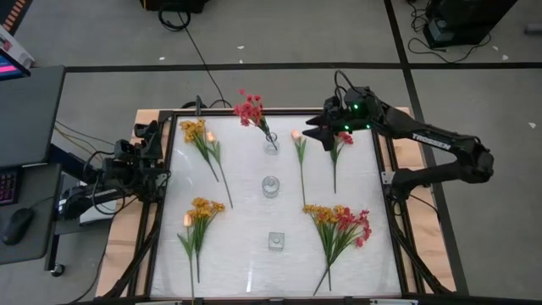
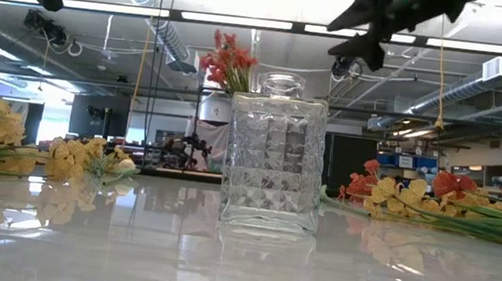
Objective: Sort flowers into vase by color
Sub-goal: Put the top yellow flowers into the middle transparent vase
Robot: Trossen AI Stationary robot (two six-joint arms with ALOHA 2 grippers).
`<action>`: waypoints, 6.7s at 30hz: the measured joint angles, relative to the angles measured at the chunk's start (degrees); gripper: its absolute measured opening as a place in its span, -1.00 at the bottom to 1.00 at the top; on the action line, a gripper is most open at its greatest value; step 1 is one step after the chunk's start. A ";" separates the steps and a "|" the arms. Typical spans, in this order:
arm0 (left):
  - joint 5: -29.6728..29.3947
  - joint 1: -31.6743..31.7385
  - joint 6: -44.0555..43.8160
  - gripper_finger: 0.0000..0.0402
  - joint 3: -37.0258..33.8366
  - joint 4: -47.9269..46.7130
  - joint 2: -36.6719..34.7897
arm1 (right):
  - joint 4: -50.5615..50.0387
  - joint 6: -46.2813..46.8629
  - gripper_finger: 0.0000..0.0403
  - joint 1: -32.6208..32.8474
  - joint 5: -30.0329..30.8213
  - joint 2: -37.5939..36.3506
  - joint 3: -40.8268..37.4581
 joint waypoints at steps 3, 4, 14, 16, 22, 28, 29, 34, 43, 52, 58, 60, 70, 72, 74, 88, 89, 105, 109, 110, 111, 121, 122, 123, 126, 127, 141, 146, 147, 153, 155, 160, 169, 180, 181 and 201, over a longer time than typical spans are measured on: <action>-0.02 0.00 0.02 0.15 -0.02 0.00 0.00 | -1.73 1.90 0.29 2.76 1.84 -1.63 -0.01; -0.02 0.00 0.02 0.15 -0.02 0.00 0.00 | -2.28 2.63 0.29 3.78 2.91 -2.15 0.00; -0.02 0.00 0.02 0.15 -0.02 -0.01 0.00 | -2.84 11.57 0.29 13.97 9.32 -3.80 -0.01; -0.02 0.00 0.02 0.15 -0.02 0.00 0.00 | -2.82 13.44 0.29 16.12 10.60 -3.80 0.02; -0.02 0.00 0.00 0.15 -0.02 0.00 0.00 | -2.80 18.17 0.29 22.56 16.42 -3.80 -0.01; -0.02 0.00 0.02 0.15 -0.01 0.00 0.00 | -2.78 23.09 0.29 27.96 23.20 -3.78 0.00; -0.02 0.00 0.00 0.15 -0.02 0.00 0.00 | -2.78 23.70 0.29 28.81 24.24 -3.78 -0.01; -0.02 0.00 0.02 0.15 -0.01 0.00 0.00 | -1.85 26.35 0.29 32.66 28.13 -3.76 -0.01; -0.02 0.00 0.00 0.15 -0.02 0.83 0.00 | 5.77 26.02 0.29 38.20 33.33 -3.73 0.00; 0.18 0.00 -18.63 0.15 0.00 0.63 0.02 | 7.17 29.60 0.29 38.96 33.72 -3.73 -0.01; 0.20 -0.02 -47.98 0.15 -0.01 -0.95 0.03 | 7.17 29.58 0.29 38.94 32.65 -3.73 0.01; 0.23 0.00 -54.06 0.15 -0.01 -0.97 0.04 | 7.17 29.60 0.29 38.94 32.62 -3.73 0.01; 2.91 -0.02 -65.33 0.15 -0.02 -0.94 0.04 | 7.45 29.61 0.29 38.92 32.61 -3.73 -0.01; 2.86 -0.02 -66.04 0.15 0.00 -0.96 0.04 | 8.19 29.63 0.29 38.92 32.60 -3.73 -0.01; 2.87 -0.02 -66.79 0.15 0.00 -0.96 0.04 | 8.80 29.62 0.29 38.92 32.60 -3.73 -0.01; 3.19 -0.02 -65.66 0.15 0.00 -2.56 0.04 | 9.72 29.47 0.29 38.90 32.62 -3.73 0.01; 3.19 -0.02 -65.60 0.15 -0.01 -3.65 0.04 | 9.72 29.47 0.29 38.90 32.67 -3.73 -0.01; 8.83 0.02 -62.21 0.15 17.79 -66.85 4.17 | 9.70 29.45 0.29 38.90 32.91 -3.73 -0.01; 6.64 0.02 -59.41 0.15 24.57 -76.27 9.81 | 9.69 29.43 0.29 38.90 33.50 -3.73 0.00; 6.27 0.02 -59.11 0.15 26.02 -77.66 11.45 | 9.67 29.43 0.29 38.90 34.01 -3.73 0.00; 5.95 0.02 -58.71 0.15 27.46 -79.02 13.21 | 9.66 29.41 0.29 38.90 34.33 -3.73 0.01; 4.88 0.07 -57.53 0.15 36.36 -90.06 31.89 | 9.65 27.87 0.29 38.79 34.83 -3.73 0.00; 4.65 0.07 -57.69 0.15 36.98 -90.99 33.59 | 9.65 27.80 0.29 38.79 34.83 -3.73 -0.01; 4.23 0.07 -58.11 0.15 37.48 -91.72 35.20 | 9.64 27.62 0.29 38.79 34.83 -3.73 0.00; 3.14 0.07 -59.82 0.15 38.46 -93.48 39.06 | 9.66 27.46 0.29 38.79 34.83 -3.73 -0.01; 2.90 0.07 -60.14 0.15 38.67 -93.43 40.12 | 9.64 27.46 0.29 38.79 34.81 -3.73 0.00; 2.26 10.11 -65.98 0.15 38.65 -99.80 48.34 | 9.64 25.46 0.29 38.79 34.15 -3.73 -0.01; 2.21 15.99 -65.97 0.15 38.65 -99.86 50.43 | 9.66 24.45 0.29 38.79 34.15 -3.73 0.00; 2.21 16.90 -65.96 0.15 38.65 -99.86 50.86 | 9.66 24.44 0.29 38.79 34.15 -3.73 0.00; 2.23 21.32 -64.18 0.15 38.65 -99.81 53.50 | 9.66 24.45 0.29 38.79 34.18 -3.73 -0.01; 2.23 22.24 -64.17 0.15 38.65 -99.80 54.77 | 9.66 24.42 0.29 38.76 34.18 -3.73 0.00; 3.58 23.54 -64.11 0.15 38.65 -99.13 59.24 | 9.67 23.57 0.29 38.04 34.15 -3.73 -0.01; 4.64 23.80 -64.20 0.15 38.63 -97.22 67.26 | 9.71 22.45 0.29 35.79 34.15 -3.73 -0.01; 4.56 23.80 -64.81 0.15 38.61 -93.50 73.90 | 10.18 21.55 0.29 34.90 34.15 -3.73 -0.01; 4.41 23.81 -65.13 0.15 38.63 -93.32 74.29 | 10.18 21.54 0.29 34.90 34.15 -3.73 -0.01; 3.85 25.20 -66.14 0.15 38.60 -90.97 81.34 | 10.16 21.41 0.29 34.90 34.14 -3.71 0.02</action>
